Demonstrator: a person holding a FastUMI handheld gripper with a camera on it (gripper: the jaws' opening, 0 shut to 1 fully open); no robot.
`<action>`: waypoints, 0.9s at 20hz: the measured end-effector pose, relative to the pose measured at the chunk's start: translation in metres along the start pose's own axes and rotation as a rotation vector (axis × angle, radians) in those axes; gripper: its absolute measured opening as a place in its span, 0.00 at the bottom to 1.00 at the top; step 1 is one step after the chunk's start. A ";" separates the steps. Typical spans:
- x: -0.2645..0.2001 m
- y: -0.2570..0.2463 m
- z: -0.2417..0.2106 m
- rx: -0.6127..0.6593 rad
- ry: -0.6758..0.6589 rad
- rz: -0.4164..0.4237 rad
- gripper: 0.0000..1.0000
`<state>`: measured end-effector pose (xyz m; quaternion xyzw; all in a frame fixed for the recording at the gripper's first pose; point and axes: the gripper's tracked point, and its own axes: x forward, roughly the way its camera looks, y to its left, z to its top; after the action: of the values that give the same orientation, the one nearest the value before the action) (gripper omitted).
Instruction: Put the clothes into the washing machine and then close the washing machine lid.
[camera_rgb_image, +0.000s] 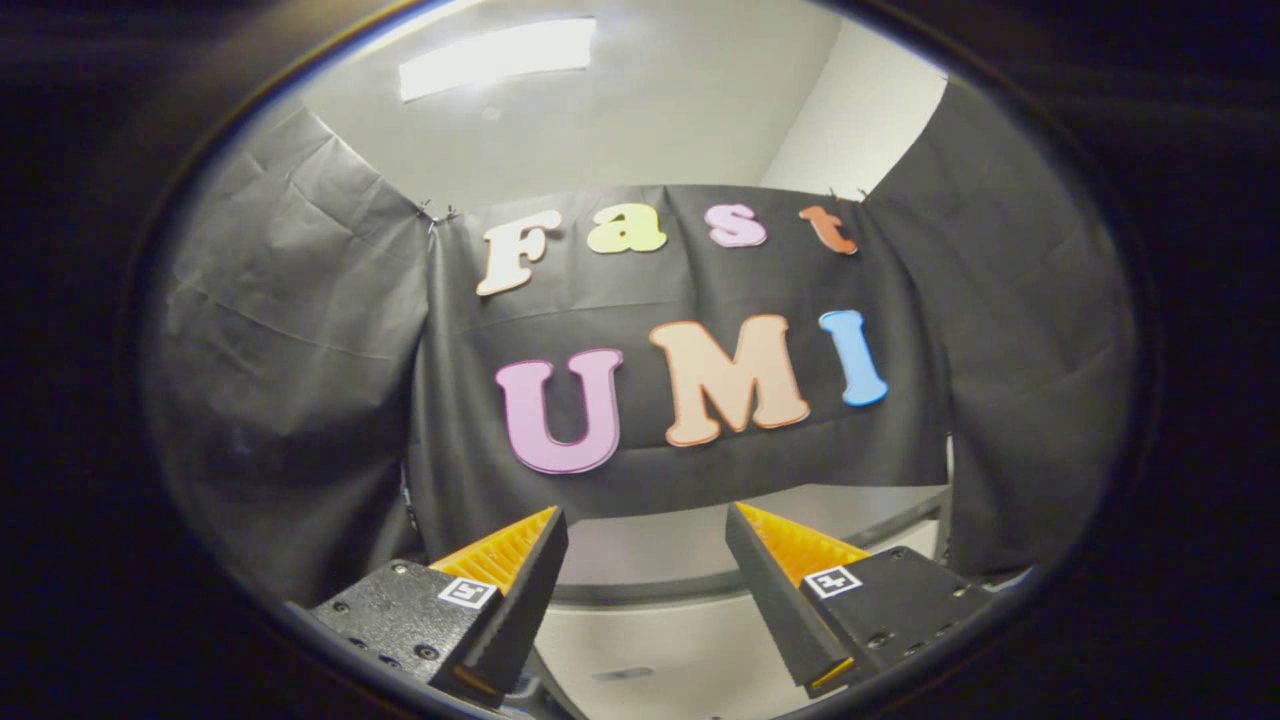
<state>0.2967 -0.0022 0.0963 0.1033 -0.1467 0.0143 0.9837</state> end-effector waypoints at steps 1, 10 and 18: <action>-0.007 -0.009 -0.003 -0.017 -0.003 -0.011 0.96; -0.068 -0.057 -0.025 -0.194 -0.137 -0.080 0.96; -0.094 -0.045 -0.065 -0.363 -0.112 -0.005 0.96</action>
<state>0.2283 -0.0328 -0.0003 -0.0747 -0.2013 -0.0206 0.9765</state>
